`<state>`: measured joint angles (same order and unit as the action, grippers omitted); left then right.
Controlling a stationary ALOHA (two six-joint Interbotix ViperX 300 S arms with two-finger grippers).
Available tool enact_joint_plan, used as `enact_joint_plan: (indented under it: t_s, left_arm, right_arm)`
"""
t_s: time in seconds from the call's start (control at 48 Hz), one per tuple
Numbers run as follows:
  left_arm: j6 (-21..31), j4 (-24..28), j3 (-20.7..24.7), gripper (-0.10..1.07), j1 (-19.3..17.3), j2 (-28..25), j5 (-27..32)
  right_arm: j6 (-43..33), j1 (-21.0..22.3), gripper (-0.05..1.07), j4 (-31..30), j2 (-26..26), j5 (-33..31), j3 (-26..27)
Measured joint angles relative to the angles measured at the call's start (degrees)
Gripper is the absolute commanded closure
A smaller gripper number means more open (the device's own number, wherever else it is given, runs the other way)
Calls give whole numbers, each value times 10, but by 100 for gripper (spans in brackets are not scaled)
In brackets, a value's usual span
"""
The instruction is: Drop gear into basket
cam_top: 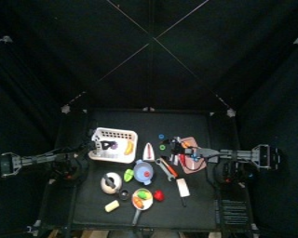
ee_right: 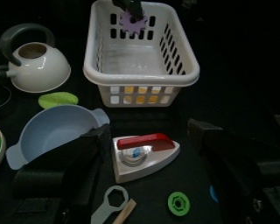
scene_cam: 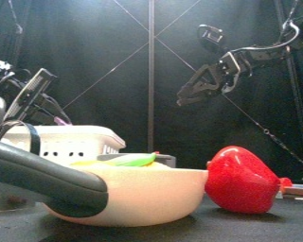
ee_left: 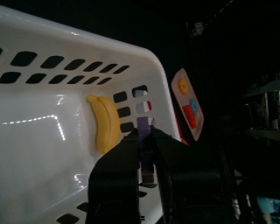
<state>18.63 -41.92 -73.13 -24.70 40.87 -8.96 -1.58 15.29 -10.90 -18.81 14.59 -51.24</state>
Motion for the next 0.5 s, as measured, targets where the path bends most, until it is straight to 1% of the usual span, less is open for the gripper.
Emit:
enact_joint_plan:
  t_s: [0.083, 0.188, 0.333, 0.5]
  left_arm:
    - [0, 1, 0, 51, -4, 0, 14]
    - [0, 1, 0, 44, -11, 1, 25]
    - [-1, 1, 3, 35, -14, 0, 28]
    - [-1, 1, 4, 33, -15, 1, 28]
  right_arm:
    - [0, 0, 2, 0, 0, 0, 0]
    - [0, 1, 2, -1, 0, 0, 0]
    - [0, 1, 2, -2, 3, 0, 0]
    - [0, 1, 2, -2, 9, 0, 0]
